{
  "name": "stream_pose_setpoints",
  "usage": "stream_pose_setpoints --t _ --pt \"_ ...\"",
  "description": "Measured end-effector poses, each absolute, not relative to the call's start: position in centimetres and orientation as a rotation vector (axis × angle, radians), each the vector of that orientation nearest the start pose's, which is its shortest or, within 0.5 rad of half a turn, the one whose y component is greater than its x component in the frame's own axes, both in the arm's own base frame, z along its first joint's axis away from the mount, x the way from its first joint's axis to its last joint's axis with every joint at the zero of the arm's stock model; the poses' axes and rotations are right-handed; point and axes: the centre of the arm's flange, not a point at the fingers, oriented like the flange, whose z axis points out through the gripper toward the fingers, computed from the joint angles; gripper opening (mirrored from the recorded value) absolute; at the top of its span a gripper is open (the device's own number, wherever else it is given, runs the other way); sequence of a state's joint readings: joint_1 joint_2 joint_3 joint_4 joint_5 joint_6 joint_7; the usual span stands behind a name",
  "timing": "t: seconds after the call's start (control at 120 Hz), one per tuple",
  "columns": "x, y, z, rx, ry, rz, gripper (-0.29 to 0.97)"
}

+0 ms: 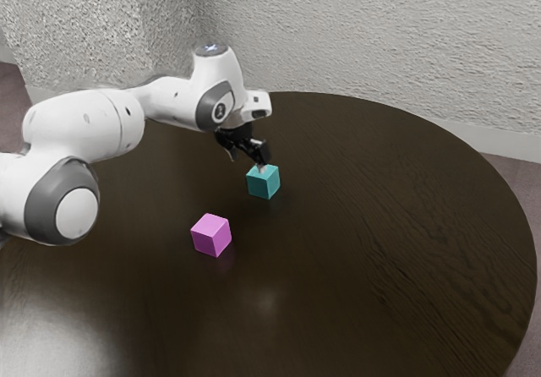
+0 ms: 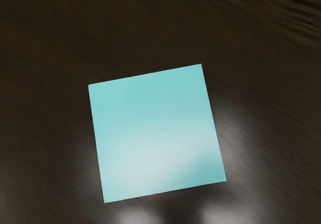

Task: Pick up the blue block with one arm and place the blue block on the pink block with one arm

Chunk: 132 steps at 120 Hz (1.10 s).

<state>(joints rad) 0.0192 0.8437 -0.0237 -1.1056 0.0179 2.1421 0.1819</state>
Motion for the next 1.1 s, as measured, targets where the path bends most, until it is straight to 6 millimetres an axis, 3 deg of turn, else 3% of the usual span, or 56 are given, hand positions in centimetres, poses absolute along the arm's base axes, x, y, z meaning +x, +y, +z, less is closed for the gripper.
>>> stream_pose_setpoints --t 0.217,0.358,0.458,0.617,0.975,1.1 --pt "79.4 0.3 31.2 -3.128 0.29 -0.359 0.68" --pt "79.6 2.2 31.0 -3.12 0.223 -0.399 0.68" --pt "79.6 3.2 29.6 -3.114 0.187 -0.391 0.68" --pt "79.9 0.6 30.1 -3.116 0.218 -0.433 0.68" --pt "80.2 0.7 29.8 -3.115 0.145 -0.481 0.68" --pt "80.0 1.1 28.8 -3.125 0.101 -0.472 0.68"
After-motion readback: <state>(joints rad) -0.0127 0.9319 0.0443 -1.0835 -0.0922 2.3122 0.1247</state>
